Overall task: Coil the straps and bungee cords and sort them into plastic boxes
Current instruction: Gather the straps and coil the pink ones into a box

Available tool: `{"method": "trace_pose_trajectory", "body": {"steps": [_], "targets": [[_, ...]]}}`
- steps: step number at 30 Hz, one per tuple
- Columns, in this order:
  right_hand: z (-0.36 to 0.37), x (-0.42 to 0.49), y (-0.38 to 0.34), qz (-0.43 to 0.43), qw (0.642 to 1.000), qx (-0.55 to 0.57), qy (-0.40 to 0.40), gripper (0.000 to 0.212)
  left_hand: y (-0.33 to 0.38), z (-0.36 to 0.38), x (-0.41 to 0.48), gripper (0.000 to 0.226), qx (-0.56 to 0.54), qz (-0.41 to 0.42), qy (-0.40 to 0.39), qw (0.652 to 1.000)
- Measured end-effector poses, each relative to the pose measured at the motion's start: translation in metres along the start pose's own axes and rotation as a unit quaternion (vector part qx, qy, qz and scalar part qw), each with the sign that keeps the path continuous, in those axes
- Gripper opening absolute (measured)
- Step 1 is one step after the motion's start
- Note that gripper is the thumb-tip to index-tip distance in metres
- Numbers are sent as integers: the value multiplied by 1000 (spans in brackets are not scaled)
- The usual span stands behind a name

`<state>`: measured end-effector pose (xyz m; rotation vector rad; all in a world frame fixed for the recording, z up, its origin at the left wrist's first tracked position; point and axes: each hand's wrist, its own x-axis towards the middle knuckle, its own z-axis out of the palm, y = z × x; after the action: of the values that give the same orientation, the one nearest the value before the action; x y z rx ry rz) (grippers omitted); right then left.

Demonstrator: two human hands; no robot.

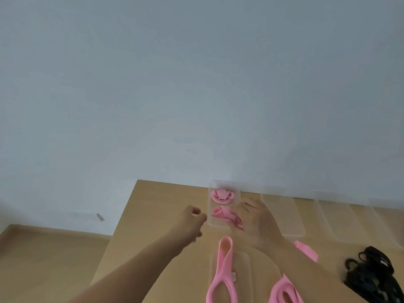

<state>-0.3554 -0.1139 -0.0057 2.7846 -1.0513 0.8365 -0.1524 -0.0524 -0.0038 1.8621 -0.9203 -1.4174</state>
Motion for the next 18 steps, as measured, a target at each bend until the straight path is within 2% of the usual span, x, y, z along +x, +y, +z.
{"method": "trace_pose_trajectory", "body": {"steps": [3, 6, 8, 12, 14, 18], "targets": [[19, 17, 28, -11, 1000, -1, -23, 14, -2, 13, 26, 41, 78, 4, 21, 997], [43, 33, 48, -17, 997, -8, -76, 21, 0, 26, 49, 43, 131, -6, 25, 991], [57, 41, 56, -15, 993, -9, -115, 31, -1, 34, 61, 33, 149, -17, 29, 988], [79, 43, 65, -22, 986, -8, -164, 26, -2, 43, 73, 9, 146, -22, 50, 988], [85, 43, 62, -42, 976, -54, -206, 22, -3, 43, 75, 7, 152, -19, 53, 987], [88, 48, 50, -69, 958, -100, -260, 39, -5, 41, 78, 7, 163, -20, 60, 985]]}}
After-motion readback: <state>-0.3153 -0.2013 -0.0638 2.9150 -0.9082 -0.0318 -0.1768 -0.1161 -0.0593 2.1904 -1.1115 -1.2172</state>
